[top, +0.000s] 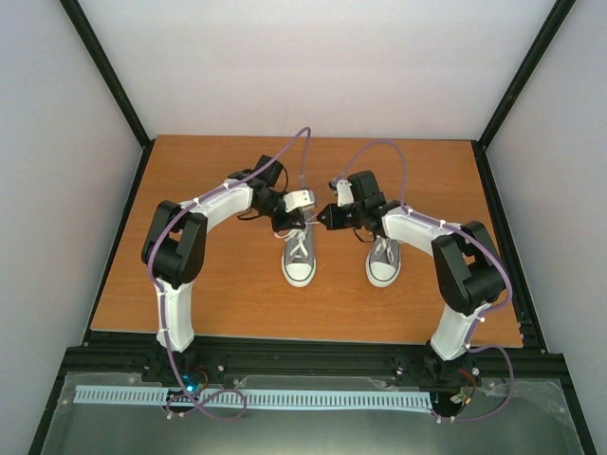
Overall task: Tie the shoes
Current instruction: Tie the shoelace on the shoe.
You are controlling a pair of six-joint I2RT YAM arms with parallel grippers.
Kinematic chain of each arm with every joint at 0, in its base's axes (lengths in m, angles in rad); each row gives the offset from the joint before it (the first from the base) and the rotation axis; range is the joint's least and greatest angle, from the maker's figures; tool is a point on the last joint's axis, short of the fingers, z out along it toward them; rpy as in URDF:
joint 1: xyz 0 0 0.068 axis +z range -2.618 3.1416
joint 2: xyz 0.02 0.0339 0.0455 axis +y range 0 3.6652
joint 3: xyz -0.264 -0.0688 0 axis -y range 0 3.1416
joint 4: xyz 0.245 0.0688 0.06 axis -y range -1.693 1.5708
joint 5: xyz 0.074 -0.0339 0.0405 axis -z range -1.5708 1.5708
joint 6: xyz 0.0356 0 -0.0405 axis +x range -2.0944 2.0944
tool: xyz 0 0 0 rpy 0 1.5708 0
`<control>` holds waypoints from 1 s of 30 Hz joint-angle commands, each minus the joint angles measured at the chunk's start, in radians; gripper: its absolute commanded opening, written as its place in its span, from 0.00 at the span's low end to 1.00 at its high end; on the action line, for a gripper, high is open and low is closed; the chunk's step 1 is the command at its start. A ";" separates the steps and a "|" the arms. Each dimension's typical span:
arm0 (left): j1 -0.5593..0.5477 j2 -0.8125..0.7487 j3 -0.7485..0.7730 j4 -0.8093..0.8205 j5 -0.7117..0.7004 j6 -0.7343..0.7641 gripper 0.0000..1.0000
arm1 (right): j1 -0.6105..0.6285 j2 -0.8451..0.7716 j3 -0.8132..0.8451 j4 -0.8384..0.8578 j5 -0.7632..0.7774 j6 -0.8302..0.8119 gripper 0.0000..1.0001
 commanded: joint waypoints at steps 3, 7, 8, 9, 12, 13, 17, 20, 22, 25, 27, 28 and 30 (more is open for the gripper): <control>-0.004 0.005 -0.009 -0.003 0.003 0.018 0.17 | -0.014 -0.061 0.029 -0.033 0.015 -0.027 0.03; -0.004 0.010 -0.009 -0.010 0.010 0.026 0.16 | -0.017 -0.075 0.030 -0.041 0.017 -0.034 0.03; -0.004 0.009 -0.010 -0.010 0.012 0.030 0.13 | -0.017 -0.075 0.031 -0.043 0.018 -0.037 0.03; -0.004 0.009 -0.010 -0.010 0.012 0.030 0.10 | -0.017 -0.075 0.032 -0.046 0.016 -0.038 0.03; -0.004 0.011 -0.007 -0.023 0.015 0.040 0.01 | -0.019 -0.072 0.035 -0.058 0.008 -0.043 0.03; -0.004 0.012 -0.005 -0.026 0.015 0.043 0.01 | -0.019 -0.069 0.037 -0.064 0.003 -0.045 0.06; -0.004 0.011 -0.001 -0.038 0.023 0.055 0.01 | -0.036 -0.072 0.036 -0.069 -0.042 -0.040 0.46; -0.004 0.012 0.002 -0.037 0.033 0.057 0.01 | -0.072 -0.097 -0.028 0.044 -0.090 0.036 0.56; -0.004 0.013 0.003 -0.036 0.033 0.057 0.01 | -0.079 -0.097 -0.069 0.128 -0.111 0.090 0.61; -0.004 0.020 0.006 -0.044 0.035 0.064 0.01 | -0.077 -0.078 -0.120 0.305 -0.182 0.141 0.64; -0.004 0.022 0.014 -0.068 0.050 0.080 0.01 | -0.077 -0.097 -0.172 0.438 -0.199 0.106 0.64; -0.004 0.024 0.019 -0.080 0.057 0.092 0.01 | -0.076 -0.118 -0.194 0.465 -0.191 0.040 0.64; -0.004 0.031 0.032 -0.111 0.066 0.126 0.01 | -0.076 -0.170 -0.220 0.416 -0.168 -0.207 0.64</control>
